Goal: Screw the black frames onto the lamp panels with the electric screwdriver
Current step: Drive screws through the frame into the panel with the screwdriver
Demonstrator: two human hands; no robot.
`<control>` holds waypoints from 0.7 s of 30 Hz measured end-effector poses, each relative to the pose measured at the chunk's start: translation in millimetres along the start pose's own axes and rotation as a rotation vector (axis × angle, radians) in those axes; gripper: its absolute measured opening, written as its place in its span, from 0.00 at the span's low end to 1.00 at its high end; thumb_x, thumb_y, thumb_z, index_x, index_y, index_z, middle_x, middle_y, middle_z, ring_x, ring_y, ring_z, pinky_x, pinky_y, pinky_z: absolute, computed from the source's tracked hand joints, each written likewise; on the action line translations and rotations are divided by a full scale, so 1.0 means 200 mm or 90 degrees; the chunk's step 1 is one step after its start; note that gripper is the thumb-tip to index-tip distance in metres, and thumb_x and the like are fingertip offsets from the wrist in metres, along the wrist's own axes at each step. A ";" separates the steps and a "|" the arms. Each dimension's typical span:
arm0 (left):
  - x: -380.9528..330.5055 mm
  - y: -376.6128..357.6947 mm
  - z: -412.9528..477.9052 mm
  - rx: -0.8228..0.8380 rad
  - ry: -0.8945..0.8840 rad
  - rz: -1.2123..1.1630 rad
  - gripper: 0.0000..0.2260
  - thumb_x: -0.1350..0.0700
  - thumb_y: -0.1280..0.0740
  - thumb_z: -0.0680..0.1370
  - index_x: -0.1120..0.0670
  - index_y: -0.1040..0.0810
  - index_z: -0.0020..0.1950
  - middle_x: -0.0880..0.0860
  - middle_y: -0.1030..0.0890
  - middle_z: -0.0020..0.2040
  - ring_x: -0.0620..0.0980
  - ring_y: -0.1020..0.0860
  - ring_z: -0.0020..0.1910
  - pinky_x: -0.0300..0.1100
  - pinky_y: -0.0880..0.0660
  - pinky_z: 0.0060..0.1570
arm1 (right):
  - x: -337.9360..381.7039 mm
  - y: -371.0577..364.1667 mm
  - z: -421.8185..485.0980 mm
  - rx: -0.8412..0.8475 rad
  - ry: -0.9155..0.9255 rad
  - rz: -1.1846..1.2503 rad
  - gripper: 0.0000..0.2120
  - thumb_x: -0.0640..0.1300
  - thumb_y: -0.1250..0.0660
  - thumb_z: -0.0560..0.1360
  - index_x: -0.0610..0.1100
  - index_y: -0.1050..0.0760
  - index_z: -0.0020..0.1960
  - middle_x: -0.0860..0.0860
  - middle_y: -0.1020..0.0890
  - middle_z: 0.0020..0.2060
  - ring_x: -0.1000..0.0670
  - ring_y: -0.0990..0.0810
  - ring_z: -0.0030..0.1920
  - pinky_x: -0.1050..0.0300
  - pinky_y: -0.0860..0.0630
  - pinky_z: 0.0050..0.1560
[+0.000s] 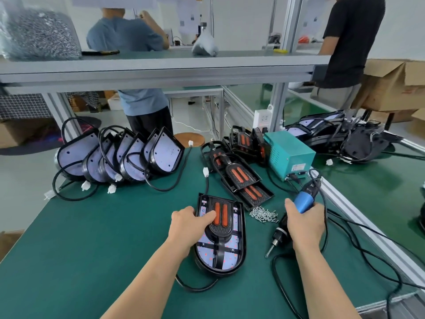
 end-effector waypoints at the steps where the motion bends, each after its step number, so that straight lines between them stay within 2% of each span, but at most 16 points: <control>1: 0.00 -0.01 0.00 0.016 0.001 -0.044 0.20 0.45 0.28 0.74 0.61 0.29 0.43 0.55 0.27 0.48 0.53 0.30 0.41 0.44 0.33 0.41 | 0.00 0.00 0.00 -0.002 0.006 -0.023 0.19 0.49 0.26 0.74 0.42 0.31 0.56 0.42 0.22 0.49 0.47 0.22 0.38 0.52 0.29 0.38; 3: 0.00 -0.02 0.00 0.032 -0.006 -0.117 0.18 0.48 0.26 0.74 0.59 0.29 0.45 0.56 0.27 0.44 0.52 0.31 0.41 0.46 0.34 0.42 | 0.01 -0.01 0.01 -0.004 0.019 -0.063 0.23 0.46 0.26 0.75 0.38 0.32 0.63 0.38 0.27 0.59 0.37 0.21 0.45 0.45 0.23 0.50; 4: 0.00 -0.02 0.00 0.036 -0.007 -0.146 0.17 0.49 0.26 0.74 0.59 0.29 0.46 0.56 0.26 0.44 0.52 0.30 0.41 0.47 0.32 0.43 | 0.02 0.00 0.02 -0.004 0.036 -0.078 0.26 0.45 0.27 0.75 0.37 0.33 0.66 0.38 0.30 0.62 0.35 0.22 0.51 0.42 0.23 0.56; 7: -0.03 -0.02 -0.01 0.047 -0.023 -0.196 0.17 0.52 0.25 0.74 0.61 0.28 0.48 0.59 0.23 0.47 0.54 0.26 0.43 0.52 0.25 0.47 | 0.04 0.00 0.01 0.023 0.090 -0.100 0.31 0.44 0.32 0.80 0.34 0.41 0.76 0.37 0.34 0.73 0.36 0.32 0.71 0.41 0.33 0.72; 9: -0.07 0.00 -0.03 0.060 -0.057 -0.208 0.18 0.52 0.24 0.73 0.61 0.28 0.49 0.58 0.21 0.49 0.54 0.24 0.45 0.53 0.24 0.50 | 0.05 0.01 -0.02 0.036 0.106 -0.100 0.33 0.44 0.37 0.83 0.34 0.47 0.80 0.38 0.39 0.78 0.39 0.40 0.78 0.44 0.42 0.78; 11: -0.12 0.02 -0.06 0.083 -0.088 -0.222 0.23 0.50 0.23 0.68 0.59 0.27 0.55 0.59 0.18 0.54 0.60 0.19 0.51 0.59 0.22 0.58 | 0.07 0.02 -0.07 0.024 0.149 -0.106 0.31 0.41 0.39 0.83 0.34 0.48 0.81 0.40 0.45 0.81 0.43 0.47 0.81 0.51 0.48 0.79; 13: -0.17 0.03 -0.09 0.131 -0.123 -0.260 0.22 0.52 0.24 0.68 0.56 0.27 0.57 0.61 0.16 0.52 0.66 0.17 0.51 0.65 0.22 0.56 | 0.12 0.03 -0.11 -0.003 0.232 -0.102 0.28 0.37 0.40 0.83 0.36 0.44 0.80 0.42 0.45 0.81 0.46 0.48 0.81 0.54 0.50 0.79; 15: -0.20 0.03 -0.12 0.191 -0.161 -0.278 0.18 0.58 0.24 0.72 0.56 0.27 0.57 0.63 0.16 0.51 0.64 0.16 0.46 0.66 0.21 0.53 | 0.19 0.01 -0.17 -0.001 0.341 -0.087 0.26 0.31 0.41 0.82 0.38 0.38 0.79 0.45 0.39 0.80 0.48 0.46 0.81 0.53 0.48 0.80; 17: -0.23 0.03 -0.15 0.249 -0.191 -0.271 0.18 0.58 0.25 0.73 0.57 0.27 0.58 0.63 0.16 0.51 0.61 0.17 0.45 0.63 0.20 0.54 | 0.27 -0.05 -0.22 0.082 0.445 -0.079 0.28 0.27 0.41 0.80 0.41 0.35 0.78 0.48 0.35 0.78 0.51 0.42 0.80 0.53 0.44 0.80; 19: -0.26 0.04 -0.19 0.303 -0.213 -0.279 0.18 0.57 0.25 0.73 0.58 0.27 0.59 0.64 0.16 0.52 0.59 0.17 0.46 0.59 0.19 0.53 | 0.33 -0.14 -0.28 0.201 0.499 -0.073 0.32 0.25 0.40 0.79 0.45 0.36 0.79 0.51 0.37 0.79 0.56 0.41 0.79 0.59 0.43 0.78; 21: -0.30 0.05 -0.22 0.339 -0.230 -0.305 0.18 0.59 0.26 0.74 0.61 0.28 0.60 0.64 0.16 0.53 0.59 0.17 0.47 0.55 0.18 0.52 | 0.41 -0.23 -0.33 0.332 0.501 -0.081 0.34 0.31 0.36 0.80 0.52 0.41 0.80 0.55 0.44 0.81 0.64 0.47 0.78 0.70 0.46 0.74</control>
Point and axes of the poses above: each hand's wrist, its own z-axis towards the middle knuckle, its own y-axis out of the back of the hand, x = y × z, the point moved 7 cm from there along z, towards the middle knuckle
